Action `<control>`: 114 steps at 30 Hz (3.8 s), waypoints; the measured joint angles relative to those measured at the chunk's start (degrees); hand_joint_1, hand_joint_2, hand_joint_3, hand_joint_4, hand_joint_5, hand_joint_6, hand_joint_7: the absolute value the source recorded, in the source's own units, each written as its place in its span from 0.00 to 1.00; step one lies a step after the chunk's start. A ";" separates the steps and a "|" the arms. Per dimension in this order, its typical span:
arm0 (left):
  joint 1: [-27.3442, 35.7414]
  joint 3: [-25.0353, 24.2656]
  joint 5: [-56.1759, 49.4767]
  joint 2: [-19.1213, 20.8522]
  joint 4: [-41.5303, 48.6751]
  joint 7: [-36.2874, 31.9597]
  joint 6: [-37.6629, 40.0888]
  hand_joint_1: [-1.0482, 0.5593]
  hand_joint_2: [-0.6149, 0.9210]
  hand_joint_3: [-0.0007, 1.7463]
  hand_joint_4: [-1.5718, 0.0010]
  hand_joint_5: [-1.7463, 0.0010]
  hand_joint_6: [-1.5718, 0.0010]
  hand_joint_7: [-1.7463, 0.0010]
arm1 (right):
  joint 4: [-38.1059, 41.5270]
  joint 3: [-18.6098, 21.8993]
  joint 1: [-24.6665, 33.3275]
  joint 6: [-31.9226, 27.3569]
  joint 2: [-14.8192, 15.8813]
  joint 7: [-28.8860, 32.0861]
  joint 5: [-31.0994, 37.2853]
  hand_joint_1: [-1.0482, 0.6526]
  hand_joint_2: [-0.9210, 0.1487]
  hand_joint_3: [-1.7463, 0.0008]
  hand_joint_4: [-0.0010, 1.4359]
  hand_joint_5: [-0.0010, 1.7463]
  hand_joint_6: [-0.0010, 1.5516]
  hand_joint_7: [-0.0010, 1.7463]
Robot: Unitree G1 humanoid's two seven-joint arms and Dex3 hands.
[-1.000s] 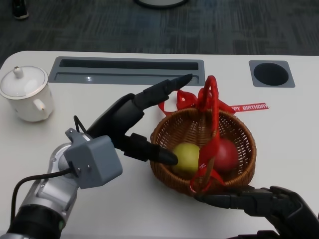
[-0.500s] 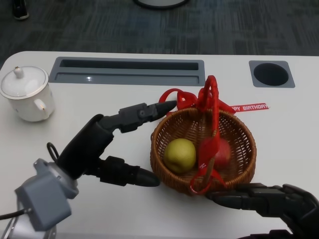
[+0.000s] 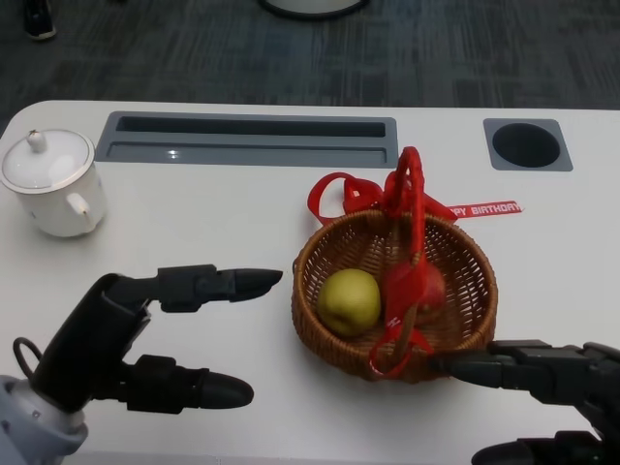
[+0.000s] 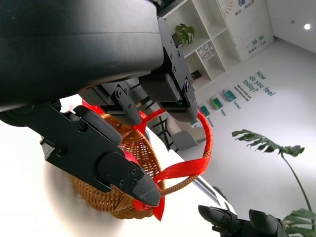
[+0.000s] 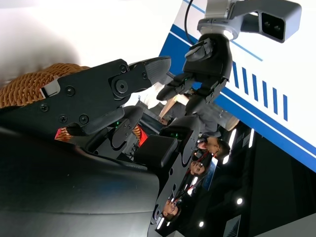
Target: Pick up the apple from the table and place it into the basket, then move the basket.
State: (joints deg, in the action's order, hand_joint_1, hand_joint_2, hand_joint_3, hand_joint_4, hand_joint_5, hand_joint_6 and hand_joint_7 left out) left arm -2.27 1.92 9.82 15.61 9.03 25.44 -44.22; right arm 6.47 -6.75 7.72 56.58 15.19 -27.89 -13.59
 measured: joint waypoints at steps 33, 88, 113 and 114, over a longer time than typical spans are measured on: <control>5.77 -2.42 0.22 -0.11 -1.77 0.89 -1.92 0.45 0.86 0.00 0.34 0.99 0.39 0.99 | 18.90 11.27 -18.45 20.16 4.43 8.11 28.85 0.35 0.11 1.00 0.53 0.00 0.44 0.00; 8.39 -1.85 0.10 -2.34 -5.50 0.70 -2.43 0.46 0.86 0.00 0.31 1.00 0.36 1.00 | 40.80 -27.31 -43.15 4.85 16.49 60.98 76.15 0.47 0.06 0.99 0.69 0.02 0.57 0.02; 8.38 -1.89 0.37 -3.87 -4.33 0.71 -3.63 0.45 0.87 0.00 0.31 1.00 0.36 1.00 | 50.34 -25.33 -50.20 5.52 16.84 61.96 68.48 0.49 0.00 0.99 0.75 0.01 0.61 0.01; 8.38 -1.89 0.37 -3.91 -4.32 0.71 -3.63 0.45 0.87 0.00 0.31 1.00 0.36 1.00 | 51.06 -25.34 -50.70 5.27 16.79 61.95 68.48 0.49 0.00 0.98 0.75 0.01 0.61 0.01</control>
State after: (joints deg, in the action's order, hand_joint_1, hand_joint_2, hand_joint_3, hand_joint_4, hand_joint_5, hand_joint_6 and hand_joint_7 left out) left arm 6.11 0.02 10.19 11.70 4.71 26.14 -47.85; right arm 57.52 -32.09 -42.98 61.85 31.98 34.05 54.89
